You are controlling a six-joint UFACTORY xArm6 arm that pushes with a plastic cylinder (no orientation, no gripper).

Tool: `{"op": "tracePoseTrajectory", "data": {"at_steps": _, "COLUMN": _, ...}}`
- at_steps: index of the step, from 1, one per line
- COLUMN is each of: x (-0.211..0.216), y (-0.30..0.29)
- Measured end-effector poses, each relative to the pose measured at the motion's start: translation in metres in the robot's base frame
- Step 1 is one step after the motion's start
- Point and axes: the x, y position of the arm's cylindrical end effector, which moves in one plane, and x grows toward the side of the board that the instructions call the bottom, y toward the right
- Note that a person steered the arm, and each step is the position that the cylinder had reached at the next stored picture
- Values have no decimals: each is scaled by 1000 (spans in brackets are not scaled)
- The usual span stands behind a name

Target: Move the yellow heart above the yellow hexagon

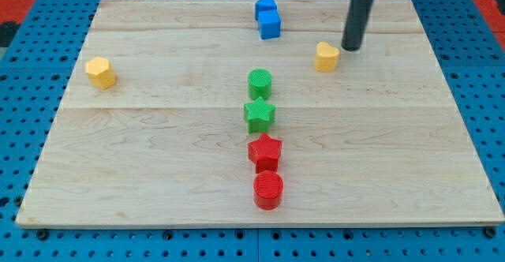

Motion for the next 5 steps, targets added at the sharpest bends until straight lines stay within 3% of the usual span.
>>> {"op": "tracePoseTrajectory", "data": {"at_steps": 2, "x": 11, "y": -161}}
{"op": "tracePoseTrajectory", "data": {"at_steps": 3, "x": 1, "y": -117}}
{"op": "tracePoseTrajectory", "data": {"at_steps": 5, "x": -17, "y": -265}}
